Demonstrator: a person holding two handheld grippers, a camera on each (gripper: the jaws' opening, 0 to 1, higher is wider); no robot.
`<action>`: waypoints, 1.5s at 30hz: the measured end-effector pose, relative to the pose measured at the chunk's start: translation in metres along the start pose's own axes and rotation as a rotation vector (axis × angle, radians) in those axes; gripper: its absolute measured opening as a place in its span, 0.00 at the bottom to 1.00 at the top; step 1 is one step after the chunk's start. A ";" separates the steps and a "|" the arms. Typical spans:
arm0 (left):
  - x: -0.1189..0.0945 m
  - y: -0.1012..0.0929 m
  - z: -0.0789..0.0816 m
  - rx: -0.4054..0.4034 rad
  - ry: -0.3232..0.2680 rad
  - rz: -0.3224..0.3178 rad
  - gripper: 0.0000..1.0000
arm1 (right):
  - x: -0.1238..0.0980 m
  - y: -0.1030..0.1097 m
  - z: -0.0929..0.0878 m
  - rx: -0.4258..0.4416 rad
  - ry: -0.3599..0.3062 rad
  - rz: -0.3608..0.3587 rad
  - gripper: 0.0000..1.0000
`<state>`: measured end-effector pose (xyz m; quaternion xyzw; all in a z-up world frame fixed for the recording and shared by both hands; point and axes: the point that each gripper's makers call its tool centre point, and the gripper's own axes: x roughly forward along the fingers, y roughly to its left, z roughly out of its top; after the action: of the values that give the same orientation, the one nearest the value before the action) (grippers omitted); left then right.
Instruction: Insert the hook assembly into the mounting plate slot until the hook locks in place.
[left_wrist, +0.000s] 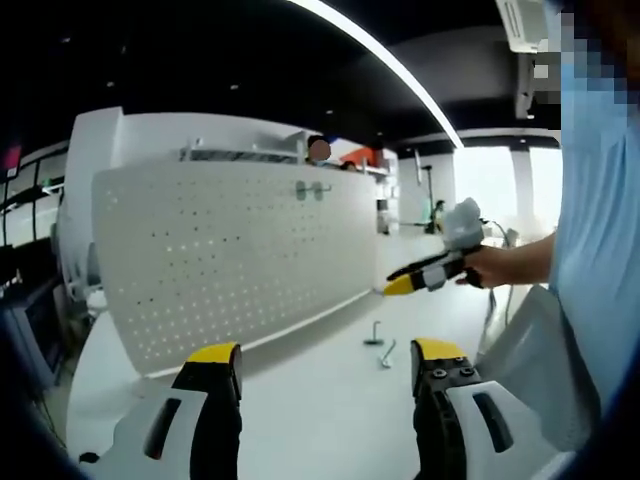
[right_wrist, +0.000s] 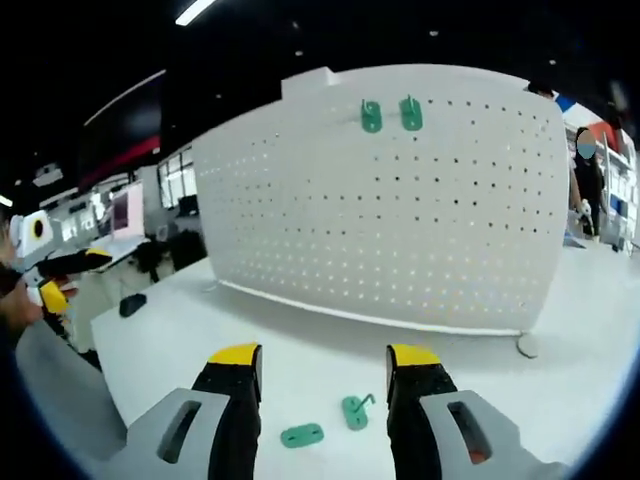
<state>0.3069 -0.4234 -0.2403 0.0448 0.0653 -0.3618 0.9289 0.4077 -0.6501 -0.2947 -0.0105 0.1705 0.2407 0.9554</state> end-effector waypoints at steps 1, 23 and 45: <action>0.000 0.000 0.002 0.003 -0.006 -0.002 0.71 | 0.000 0.000 -0.002 0.004 0.006 0.001 0.49; 0.011 0.009 0.018 0.034 -0.028 -0.028 0.70 | 0.002 0.013 -0.070 0.115 0.307 0.032 0.27; 0.008 0.010 0.013 0.025 -0.017 -0.021 0.69 | 0.019 0.016 -0.104 0.165 0.467 0.052 0.11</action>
<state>0.3208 -0.4227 -0.2279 0.0528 0.0531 -0.3729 0.9248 0.3822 -0.6377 -0.3976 0.0165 0.4060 0.2413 0.8813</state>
